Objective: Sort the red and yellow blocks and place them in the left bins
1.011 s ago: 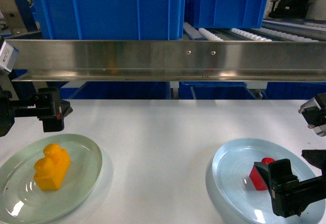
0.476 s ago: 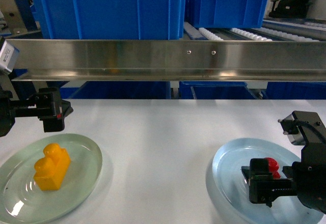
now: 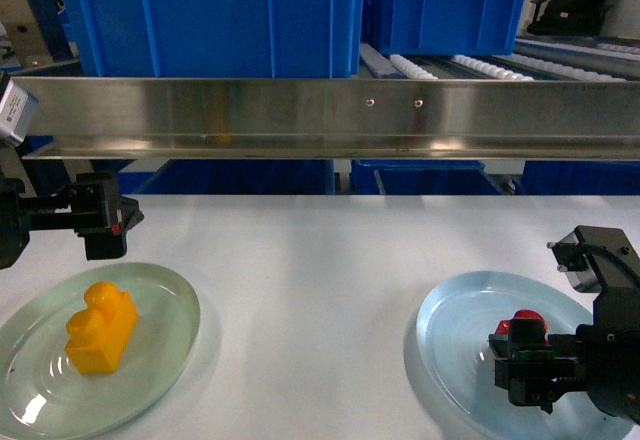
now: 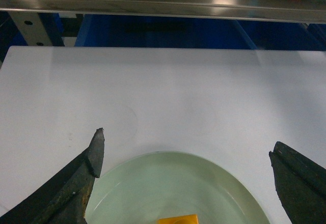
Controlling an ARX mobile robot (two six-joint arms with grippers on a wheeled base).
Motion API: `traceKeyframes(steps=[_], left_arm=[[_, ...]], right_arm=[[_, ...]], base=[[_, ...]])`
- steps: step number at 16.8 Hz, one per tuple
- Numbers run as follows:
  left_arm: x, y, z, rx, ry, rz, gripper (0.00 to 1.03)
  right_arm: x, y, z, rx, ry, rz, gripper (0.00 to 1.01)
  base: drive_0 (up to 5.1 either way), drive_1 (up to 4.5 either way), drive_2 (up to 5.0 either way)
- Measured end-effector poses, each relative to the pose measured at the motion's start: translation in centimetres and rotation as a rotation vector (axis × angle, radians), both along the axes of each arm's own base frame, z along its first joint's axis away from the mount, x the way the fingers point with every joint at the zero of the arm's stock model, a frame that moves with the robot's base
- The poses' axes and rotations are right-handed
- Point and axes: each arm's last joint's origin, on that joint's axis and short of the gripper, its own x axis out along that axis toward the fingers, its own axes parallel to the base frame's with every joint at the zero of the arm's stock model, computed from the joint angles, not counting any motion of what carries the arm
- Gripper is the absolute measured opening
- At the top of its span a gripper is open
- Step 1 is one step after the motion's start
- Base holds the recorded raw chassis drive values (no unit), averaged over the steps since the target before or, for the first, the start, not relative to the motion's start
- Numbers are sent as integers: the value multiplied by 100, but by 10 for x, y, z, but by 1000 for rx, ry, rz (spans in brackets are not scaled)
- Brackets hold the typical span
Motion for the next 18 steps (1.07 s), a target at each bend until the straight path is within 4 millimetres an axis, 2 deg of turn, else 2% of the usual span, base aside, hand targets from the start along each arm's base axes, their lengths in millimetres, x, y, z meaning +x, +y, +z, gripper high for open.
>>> traceKeyframes(steps=[3,4,8,14,16,18], left_arm=[[0,0,0,0,0,0,98],[0,0,0,0,0,0,98],[0,0,0,0,0,0,98],[0,0,0,0,0,1,98],[0,0,0,0,0,1,98],[0,0,0,0,0,1,98]], right_arm=[[-8,-1,0,-10,-24,12,34],[-12,-2,3,-12,-39,14,29],[-24,-7,34,-39,-175,30,28],[-71,-29,95,-84,-383,11,28],[-91,-36,105,-120,-419,2,28],[-94,-36,110,-127,-452,5,28]], base=[[0,0,0],[0,0,0],[0,0,0],[0,0,0],[0,0,0],[0,0,0]])
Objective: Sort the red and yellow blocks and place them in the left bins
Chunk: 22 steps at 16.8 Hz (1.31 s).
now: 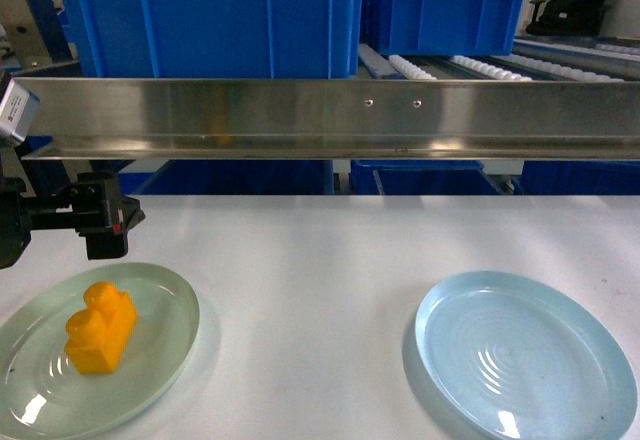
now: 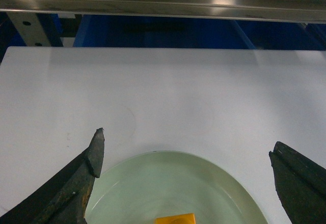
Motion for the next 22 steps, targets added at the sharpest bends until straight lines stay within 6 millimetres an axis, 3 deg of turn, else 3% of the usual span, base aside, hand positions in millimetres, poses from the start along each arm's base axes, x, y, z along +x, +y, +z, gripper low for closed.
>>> traceKeyframes(steps=[7,8,13,18,19,22], left_arm=[[0,0,0,1,0,0,98],[-1,-1,0,-1,-10,-3,92],[-5,-7,-5,12,27,-2,40],[-11,-3,-12,39,81,41,94],[-15,-4,-15,49,111,47,100],[-21,-8,-19,77,137,55,98]], right_arm=[[0,0,-2,-5,10,4,28],[0,0,-2,-6,11,3,28],[0,0,-2,-7,11,4,28],[0,0,-2,-7,11,4,28],[0,0,-2,-7,10,4,28],[0,0,-2,-8,10,4,28]], base=[[0,0,0],[0,0,0],[0,0,0],[0,0,0],[0,0,0],[0,0,0]])
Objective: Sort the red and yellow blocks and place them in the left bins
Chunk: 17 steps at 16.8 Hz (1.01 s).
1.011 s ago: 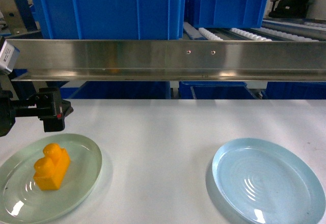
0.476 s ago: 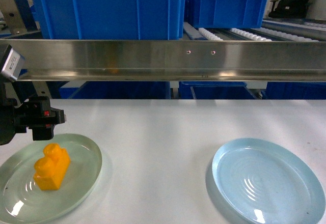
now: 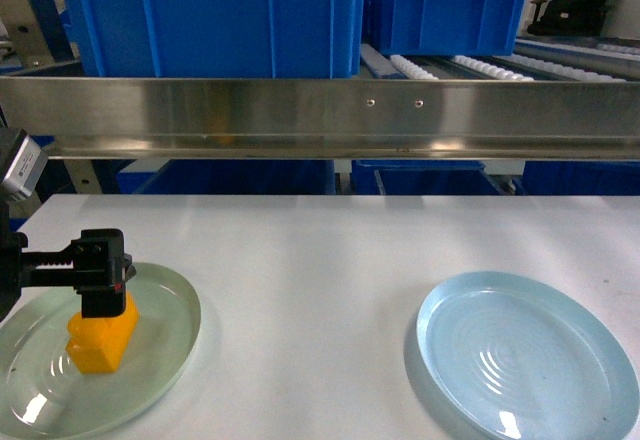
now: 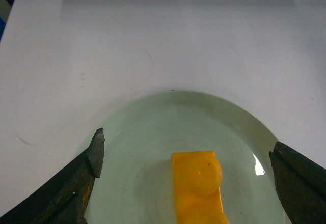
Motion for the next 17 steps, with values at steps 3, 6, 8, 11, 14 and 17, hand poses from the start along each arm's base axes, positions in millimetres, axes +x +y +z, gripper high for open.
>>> traceKeyframes(steps=[3,6,8,11,14,17], left_arm=[[0,-3,-17,9,55,-6,98],[13,-8,-55,-21,137,12,97],[16,-11,-52,-42,116,5,78],[16,-11,-49,-35,122,19,53],[15,-8,-34,-39,98,25,32],[11,-6,-9,-62,44,18,27]], right_arm=[[0,0,0,0,0,0,28],[0,0,0,0,0,0,28],[0,0,0,0,0,0,28],[0,0,0,0,0,0,28],[0,0,0,0,0,0,28],[0,0,0,0,0,0,28]], base=[[0,0,0],[0,0,0],[0,0,0],[0,0,0],[0,0,0],[0,0,0]])
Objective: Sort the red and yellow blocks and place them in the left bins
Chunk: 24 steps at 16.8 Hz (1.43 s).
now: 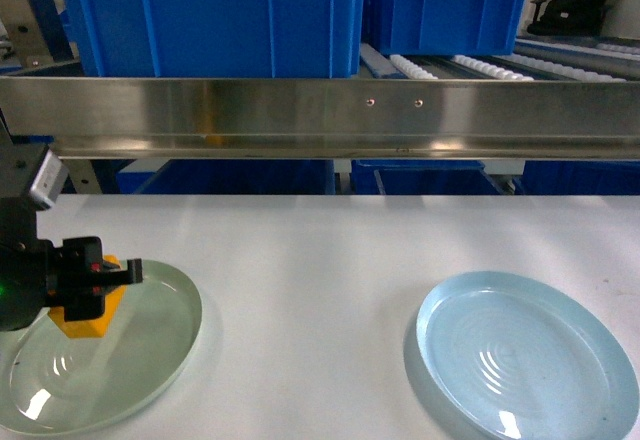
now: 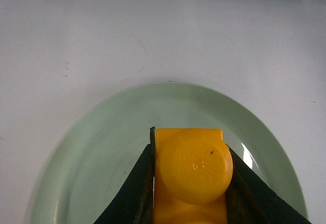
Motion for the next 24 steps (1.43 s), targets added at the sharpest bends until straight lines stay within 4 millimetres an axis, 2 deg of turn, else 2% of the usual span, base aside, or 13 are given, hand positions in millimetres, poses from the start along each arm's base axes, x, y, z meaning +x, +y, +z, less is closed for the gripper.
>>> traceKeyframes(steps=[4,6,9,13,17,24], left_arm=[[-14,0,31,-22,-46,-17,27],[-20,-1,56,-28,-138,-33,27],[-30,2,73,-7,-247,-44,27],[-32,1,94,39,-389,-59,27],[-33,-2,138,51,-607,-89,27],[-33,-4,139,64,-609,-105,27]], right_arm=[[0,0,0,0,0,0,28],[0,0,0,0,0,0,28],[0,0,0,0,0,0,28],[0,0,0,0,-1,0,28],[0,0,0,0,0,0,28],[0,0,0,0,0,0,28]], base=[[0,0,0],[0,0,0],[0,0,0],[0,0,0],[0,0,0],[0,0,0]])
